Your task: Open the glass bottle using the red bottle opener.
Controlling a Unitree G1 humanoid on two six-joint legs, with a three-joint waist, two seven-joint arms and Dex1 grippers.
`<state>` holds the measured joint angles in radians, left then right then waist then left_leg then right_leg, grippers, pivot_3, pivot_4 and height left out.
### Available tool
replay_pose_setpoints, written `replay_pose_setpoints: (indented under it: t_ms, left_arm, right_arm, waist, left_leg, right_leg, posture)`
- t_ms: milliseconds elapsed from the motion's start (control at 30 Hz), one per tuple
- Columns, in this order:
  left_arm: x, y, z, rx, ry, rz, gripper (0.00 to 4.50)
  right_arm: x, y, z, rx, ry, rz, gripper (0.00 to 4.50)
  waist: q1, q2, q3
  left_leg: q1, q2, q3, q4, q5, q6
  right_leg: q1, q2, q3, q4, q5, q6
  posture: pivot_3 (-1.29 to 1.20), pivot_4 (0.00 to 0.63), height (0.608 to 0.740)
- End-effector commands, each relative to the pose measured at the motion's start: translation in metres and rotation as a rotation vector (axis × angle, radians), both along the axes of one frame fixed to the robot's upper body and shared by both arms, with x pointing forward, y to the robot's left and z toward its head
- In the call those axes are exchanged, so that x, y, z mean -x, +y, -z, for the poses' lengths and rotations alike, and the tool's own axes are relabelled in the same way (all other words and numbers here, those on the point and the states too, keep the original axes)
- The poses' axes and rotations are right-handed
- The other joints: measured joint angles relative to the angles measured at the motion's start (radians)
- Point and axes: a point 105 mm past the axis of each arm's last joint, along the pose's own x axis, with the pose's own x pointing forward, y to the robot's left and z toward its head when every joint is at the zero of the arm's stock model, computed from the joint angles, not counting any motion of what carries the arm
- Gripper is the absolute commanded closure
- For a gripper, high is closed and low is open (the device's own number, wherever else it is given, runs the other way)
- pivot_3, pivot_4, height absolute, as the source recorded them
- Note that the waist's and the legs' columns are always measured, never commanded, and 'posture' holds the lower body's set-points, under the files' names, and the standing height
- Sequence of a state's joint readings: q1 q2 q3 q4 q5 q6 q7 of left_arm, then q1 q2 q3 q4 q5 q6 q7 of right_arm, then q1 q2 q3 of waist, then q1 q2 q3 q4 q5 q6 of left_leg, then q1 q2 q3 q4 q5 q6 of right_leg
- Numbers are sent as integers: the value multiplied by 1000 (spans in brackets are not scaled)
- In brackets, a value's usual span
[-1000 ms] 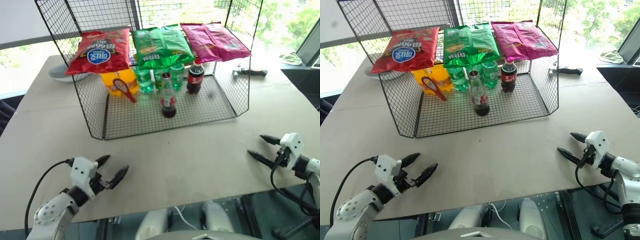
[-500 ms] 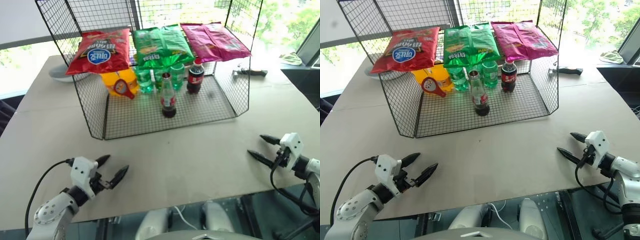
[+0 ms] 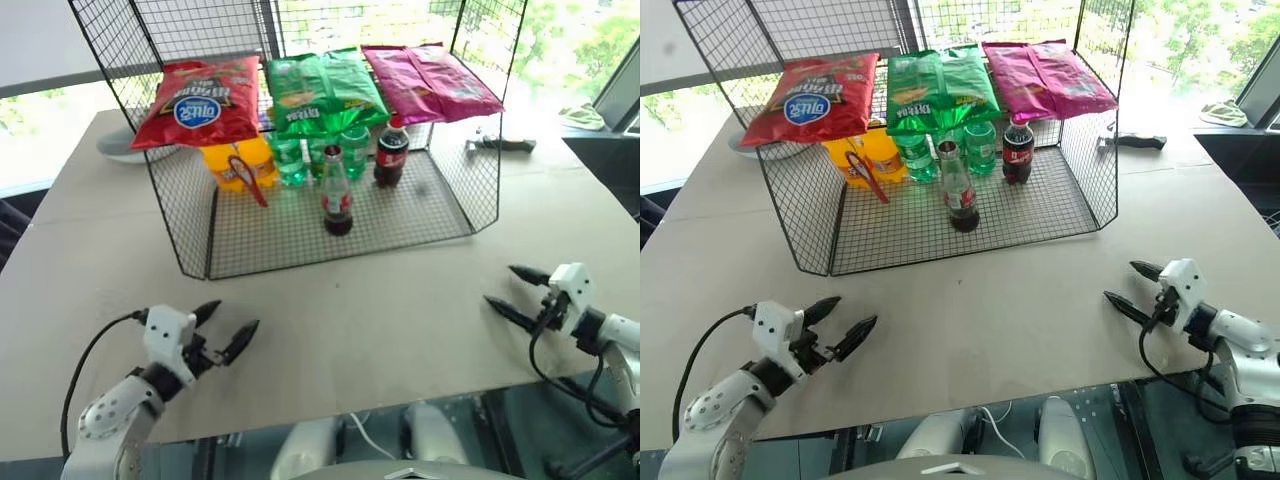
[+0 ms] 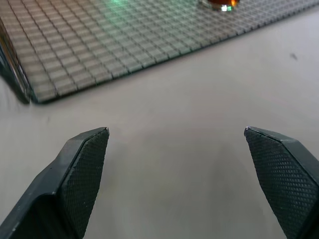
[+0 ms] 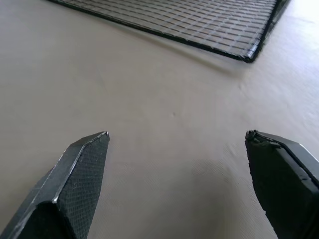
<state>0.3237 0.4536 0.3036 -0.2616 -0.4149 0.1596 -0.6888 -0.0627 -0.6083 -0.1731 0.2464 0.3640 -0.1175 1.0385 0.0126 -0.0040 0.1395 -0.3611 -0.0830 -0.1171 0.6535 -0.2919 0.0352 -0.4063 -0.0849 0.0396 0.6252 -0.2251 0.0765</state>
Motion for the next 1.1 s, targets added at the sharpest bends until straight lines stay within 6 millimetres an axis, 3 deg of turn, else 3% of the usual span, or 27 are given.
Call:
replay_pose_setpoints:
  t_ms: [33,267,367,467,567,767,1100]
  left_arm:
    - [-10,-2,-12,20,-67,-20,0]
    - [-38,-11,-37,108,-183,-64,0]
    - [-59,-15,-60,157,-274,-104,0]
    - [-75,-18,-73,189,-332,-150,0]
    - [-90,-18,-85,231,-380,-207,0]
    - [-109,-24,-100,235,-426,-203,0]
    - [-127,-24,-124,244,-508,-206,0]
  right_arm:
    - [2,21,-19,-41,-57,-59,111]
    - [6,71,-55,-171,-125,-144,111]
    - [6,102,-87,-251,-196,-206,111]
    - [6,118,-107,-296,-223,-241,111]
    - [7,129,-126,-334,-246,-277,111]
    - [11,144,-144,-349,-263,-339,111]
    - [19,160,-155,-355,-268,-404,111]
  waist:
    - [0,0,0]
    - [1,-1,0]
    - [1,-1,1]
    - [1,-3,1]
    - [1,-3,1]
    - [0,-4,1]
    - [0,-4,1]
  left_leg:
    - [0,0,0,0,0,0]
    - [-1,0,-1,0,1,-1]
    - [-1,-1,-1,0,1,-1]
    - [-2,-1,-1,1,2,-3]
    - [-3,-1,-2,0,2,-3]
    - [-6,-1,-2,0,2,-3]
    - [-7,-1,-2,1,2,-3]
  right_leg:
    - [0,0,0,0,0,0]
    - [-1,0,-1,0,0,0]
    - [-2,1,0,0,0,0]
    - [-3,4,-1,1,0,0]
    - [-3,5,-1,1,0,0]
    - [-7,5,0,1,0,0]
    - [-7,5,-1,1,0,0]
  posture:
    - [0,150,740]
    - [0,150,740]
    - [0,150,740]
    - [0,150,740]
    - [0,150,740]
    - [0,150,740]
    - [0,150,740]
